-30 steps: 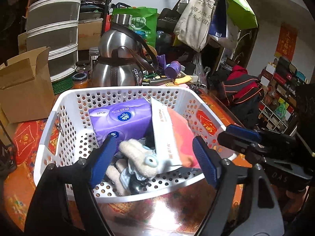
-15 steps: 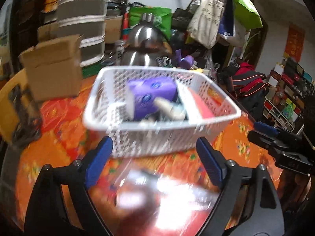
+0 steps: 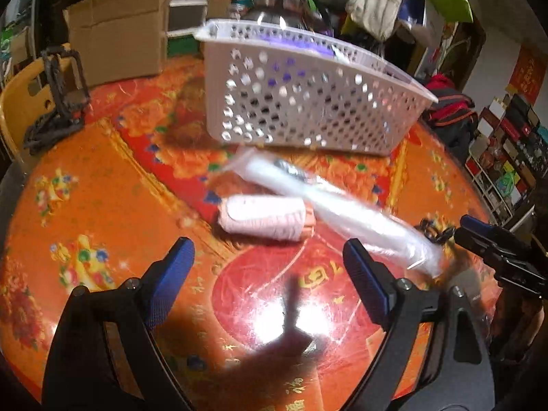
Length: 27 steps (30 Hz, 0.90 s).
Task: Organize soft objects
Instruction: 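Move both grippers back toward the cable and pink roll on the table, then grasp the black USB cable with the right gripper while the left gripper approaches the pink roll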
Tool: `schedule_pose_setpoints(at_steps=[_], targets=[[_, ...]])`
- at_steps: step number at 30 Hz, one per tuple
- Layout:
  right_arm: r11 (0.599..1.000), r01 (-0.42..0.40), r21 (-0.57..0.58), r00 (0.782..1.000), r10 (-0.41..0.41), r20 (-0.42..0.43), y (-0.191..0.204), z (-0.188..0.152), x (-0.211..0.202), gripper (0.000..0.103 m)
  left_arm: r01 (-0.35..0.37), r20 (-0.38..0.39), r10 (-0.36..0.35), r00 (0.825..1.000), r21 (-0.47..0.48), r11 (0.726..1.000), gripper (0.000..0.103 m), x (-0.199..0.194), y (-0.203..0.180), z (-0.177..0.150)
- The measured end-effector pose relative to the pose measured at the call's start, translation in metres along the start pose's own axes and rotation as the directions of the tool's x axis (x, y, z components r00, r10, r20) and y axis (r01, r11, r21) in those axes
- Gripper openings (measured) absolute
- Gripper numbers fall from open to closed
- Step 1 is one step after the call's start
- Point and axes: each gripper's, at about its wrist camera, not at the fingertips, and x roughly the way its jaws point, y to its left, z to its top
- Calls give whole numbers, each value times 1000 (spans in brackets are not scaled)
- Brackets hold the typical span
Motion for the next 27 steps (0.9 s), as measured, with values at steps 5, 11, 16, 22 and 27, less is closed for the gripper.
schedule_pose_setpoints(at_steps=[5,11,16,22,27], targets=[[1000,-8,-8,999,8,-33,-3,-6,6,68,2,-23,-2,1000,-2,1000,87,15,-5,1],[1000,-6,-29,998,4,-66,-1,-3,18,68,-4,-50,3,999,-7,1000,87,31,-4,10],[999,-15,-34,996,12,-90,0,0,26,68,-3,-63,2,998,-8,1000,87,40,-4,11],[998,1,-55,995,-6,-101,3,5,33,65,-20,-67,20,998,-5,1000,87,45,-5,14],[997,27,-74,994,-34,-104,6,7,37,61,-28,-65,28,998,-1,1000,87,46,-6,15]])
